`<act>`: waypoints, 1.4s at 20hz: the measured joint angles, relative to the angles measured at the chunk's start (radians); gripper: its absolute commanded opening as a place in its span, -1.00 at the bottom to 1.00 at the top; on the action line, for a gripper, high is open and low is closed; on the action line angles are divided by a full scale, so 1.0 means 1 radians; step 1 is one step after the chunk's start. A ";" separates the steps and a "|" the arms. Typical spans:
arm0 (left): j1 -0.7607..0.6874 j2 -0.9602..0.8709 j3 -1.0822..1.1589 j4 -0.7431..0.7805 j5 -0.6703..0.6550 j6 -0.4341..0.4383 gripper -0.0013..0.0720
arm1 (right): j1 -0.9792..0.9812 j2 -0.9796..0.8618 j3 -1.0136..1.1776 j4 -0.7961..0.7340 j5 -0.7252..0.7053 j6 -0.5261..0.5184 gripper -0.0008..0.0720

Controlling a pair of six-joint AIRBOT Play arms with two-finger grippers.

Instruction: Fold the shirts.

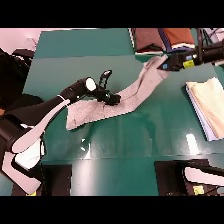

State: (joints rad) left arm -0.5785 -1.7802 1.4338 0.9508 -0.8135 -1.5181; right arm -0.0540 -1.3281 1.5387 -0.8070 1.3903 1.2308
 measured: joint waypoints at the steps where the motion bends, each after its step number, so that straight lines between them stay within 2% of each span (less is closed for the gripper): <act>1: -0.001 -0.005 0.003 0.000 0.000 0.000 -0.91 | 0.030 0.003 0.028 0.002 0.000 0.015 -0.95; 9: 0.035 0.022 0.064 0.037 -0.064 -0.004 -0.91 | 0.202 -0.002 0.144 0.003 -0.014 0.075 -0.94; 16: 0.315 0.359 0.101 0.230 -0.175 -0.023 -0.91 | 0.481 -0.124 0.231 0.043 -0.076 0.085 -0.94; 17: 0.365 0.423 0.103 0.266 -0.183 -0.024 -0.91 | 0.544 -0.165 0.253 0.052 -0.103 0.079 -0.78; 18: 0.407 0.480 0.103 0.298 -0.190 -0.026 -0.91 | 0.604 -0.205 0.276 0.060 -0.128 0.071 -0.23; 19: 0.445 0.533 0.104 0.318 -0.198 -0.026 -0.91 | 0.668 -0.254 0.306 0.066 -0.155 0.055 0.02; 23: 0.561 0.690 0.105 0.377 -0.236 -0.026 -0.91 | 0.821 -0.405 0.435 0.017 -0.217 0.029 0.01; 25: 0.579 0.725 0.105 0.386 -0.256 -0.023 -0.91 | 0.829 -0.424 0.444 -0.059 -0.208 0.049 0.02; 28: 0.568 0.746 0.102 0.396 -0.272 -0.021 -0.91 | 0.762 -0.384 0.341 -0.156 -0.195 0.078 0.01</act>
State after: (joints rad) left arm -0.0101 -1.0340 1.5356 1.3468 -1.0851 -1.5394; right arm 0.7082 -1.7123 1.8797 -0.9627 1.1954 1.3090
